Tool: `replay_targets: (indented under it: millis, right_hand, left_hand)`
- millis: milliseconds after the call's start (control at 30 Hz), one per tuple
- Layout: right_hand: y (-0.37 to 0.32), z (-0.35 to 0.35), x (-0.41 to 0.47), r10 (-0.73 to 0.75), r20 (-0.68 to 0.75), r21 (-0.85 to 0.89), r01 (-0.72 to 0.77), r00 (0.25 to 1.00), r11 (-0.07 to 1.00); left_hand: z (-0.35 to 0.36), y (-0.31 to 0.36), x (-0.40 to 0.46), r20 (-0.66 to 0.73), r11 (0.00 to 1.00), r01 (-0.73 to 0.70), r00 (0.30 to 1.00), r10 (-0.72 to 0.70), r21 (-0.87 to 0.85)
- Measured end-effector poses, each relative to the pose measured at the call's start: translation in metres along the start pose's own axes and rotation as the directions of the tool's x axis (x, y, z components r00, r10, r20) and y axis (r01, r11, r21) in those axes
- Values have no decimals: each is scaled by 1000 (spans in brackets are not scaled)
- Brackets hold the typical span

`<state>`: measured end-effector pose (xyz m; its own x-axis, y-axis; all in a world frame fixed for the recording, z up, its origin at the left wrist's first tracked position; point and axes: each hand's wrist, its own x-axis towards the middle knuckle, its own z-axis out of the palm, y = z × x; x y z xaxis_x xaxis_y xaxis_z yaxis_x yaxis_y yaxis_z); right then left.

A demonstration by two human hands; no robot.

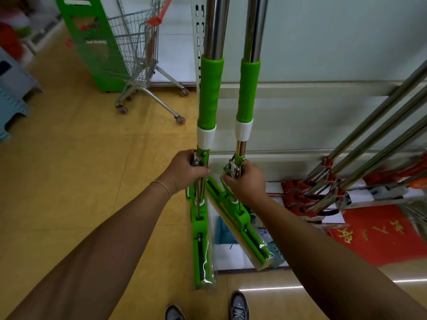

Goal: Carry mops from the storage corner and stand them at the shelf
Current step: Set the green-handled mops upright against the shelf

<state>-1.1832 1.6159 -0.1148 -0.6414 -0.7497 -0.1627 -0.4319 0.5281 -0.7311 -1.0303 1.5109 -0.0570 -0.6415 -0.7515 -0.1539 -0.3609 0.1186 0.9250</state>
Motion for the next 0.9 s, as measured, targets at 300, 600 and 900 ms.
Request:
replay_targets:
  millis: [300,600,900]
  right_hand:
    - [-8,3,-5,-43,45,-6,43,998,999]
    - [-21,8,16,-108,150,3,109,983,994]
    - [-30,8,51,-121,215,11,121,969,993]
  left_hand:
    - [-28,-6,-10,2,999,46,999,-45,-19]
    - [-48,-7,-25,9,997,71,997,-71,2]
    - [-59,-4,-31,-49,994,102,994,-101,25]
